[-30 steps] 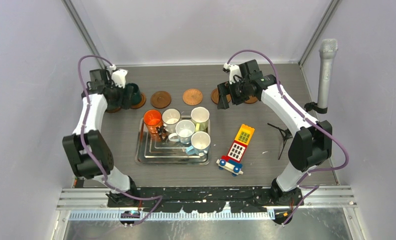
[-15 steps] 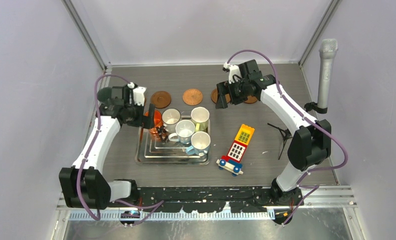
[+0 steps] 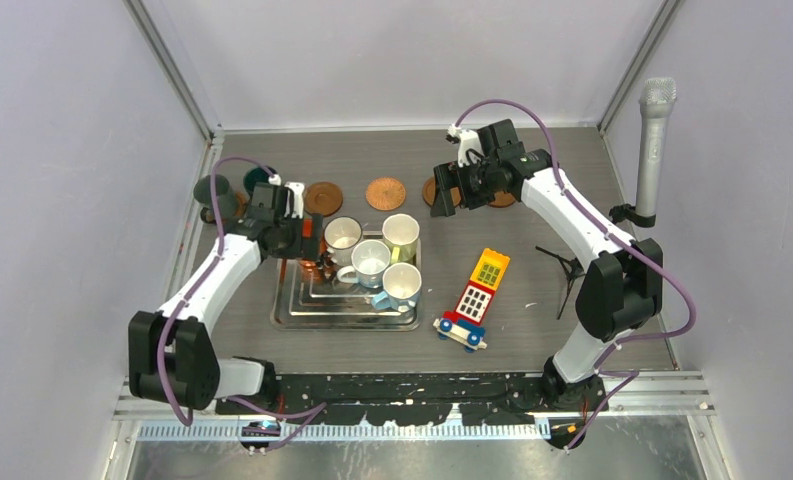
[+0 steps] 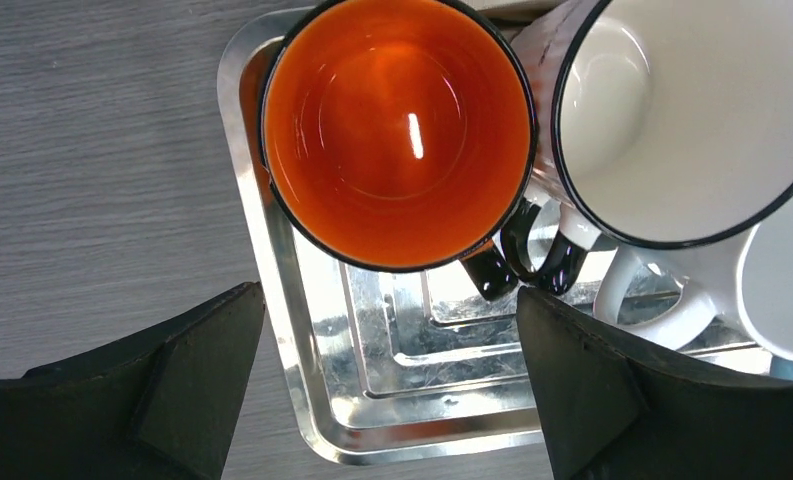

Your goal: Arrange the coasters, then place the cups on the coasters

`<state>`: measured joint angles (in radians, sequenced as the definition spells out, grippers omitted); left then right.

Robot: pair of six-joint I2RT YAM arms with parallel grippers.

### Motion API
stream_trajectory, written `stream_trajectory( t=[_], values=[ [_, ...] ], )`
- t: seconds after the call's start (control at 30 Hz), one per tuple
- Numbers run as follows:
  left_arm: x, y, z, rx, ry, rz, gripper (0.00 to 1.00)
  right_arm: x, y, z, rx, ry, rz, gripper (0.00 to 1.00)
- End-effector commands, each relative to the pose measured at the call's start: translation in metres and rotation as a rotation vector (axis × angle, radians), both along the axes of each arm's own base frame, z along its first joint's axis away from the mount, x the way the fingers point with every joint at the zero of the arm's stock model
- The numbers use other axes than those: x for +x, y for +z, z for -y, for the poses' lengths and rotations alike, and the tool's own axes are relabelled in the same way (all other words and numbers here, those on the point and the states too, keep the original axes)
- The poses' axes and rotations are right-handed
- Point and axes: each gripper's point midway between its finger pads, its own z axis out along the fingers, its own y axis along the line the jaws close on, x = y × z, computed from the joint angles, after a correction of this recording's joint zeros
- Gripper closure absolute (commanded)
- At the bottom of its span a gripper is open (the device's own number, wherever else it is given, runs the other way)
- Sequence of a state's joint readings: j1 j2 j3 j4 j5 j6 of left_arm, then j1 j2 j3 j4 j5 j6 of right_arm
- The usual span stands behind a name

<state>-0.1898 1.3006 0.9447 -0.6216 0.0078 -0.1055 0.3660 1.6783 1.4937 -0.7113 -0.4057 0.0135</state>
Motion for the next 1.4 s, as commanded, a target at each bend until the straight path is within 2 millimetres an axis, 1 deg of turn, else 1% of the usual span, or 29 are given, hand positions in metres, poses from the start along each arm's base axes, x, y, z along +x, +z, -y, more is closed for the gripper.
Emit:
stream_trajectory(
  t=[0.0,0.2,0.4,0.53,0.67,0.77,0.87,0.93,1.0,1.07,1.13,1.3,1.37],
  values=[
    [0.018,0.001,0.004,-0.011,0.030,0.061,0.00,0.004,0.015,-0.001,0.027,-0.001,0.050,0.12],
    [0.024,-0.013,0.005,-0.006,0.048,0.038,0.00,0.004,0.014,-0.001,0.027,0.001,0.050,0.12],
    [0.021,-0.023,-0.003,0.044,0.055,0.005,0.00,0.004,0.014,-0.002,0.027,0.001,0.051,0.12],
    [0.011,-0.020,-0.016,0.120,0.033,-0.014,0.00,0.005,0.013,-0.002,0.025,0.002,0.052,0.12],
    [0.000,-0.014,-0.024,0.170,-0.020,-0.009,0.00,0.006,0.012,-0.002,0.024,0.002,0.049,0.12],
    [-0.002,-0.016,-0.029,0.207,-0.076,-0.004,0.01,0.006,0.011,-0.003,0.029,0.003,0.046,0.12],
    [-0.001,-0.020,-0.027,0.182,-0.109,-0.014,0.10,0.007,0.010,-0.004,0.030,0.003,0.042,0.12],
    [-0.001,-0.025,-0.022,0.151,-0.140,-0.021,0.20,0.007,0.010,-0.004,0.029,0.004,0.043,0.12],
    [-0.001,-0.030,-0.015,0.118,-0.179,-0.031,0.33,0.007,0.011,-0.004,0.029,0.005,0.045,0.12],
    [-0.001,-0.034,-0.008,0.086,-0.211,-0.045,0.38,0.007,0.012,-0.003,0.026,0.006,0.047,0.12],
    [0.001,-0.038,-0.006,0.073,-0.227,-0.050,0.42,0.006,0.012,-0.002,0.021,0.007,0.050,0.12],
    [0.009,-0.045,-0.004,0.072,-0.234,-0.046,0.44,0.004,0.013,0.000,0.017,0.003,0.055,0.12],
    [0.011,-0.049,-0.004,0.072,-0.232,-0.051,0.47,0.004,0.014,0.001,0.015,0.000,0.058,0.12]
  ],
)
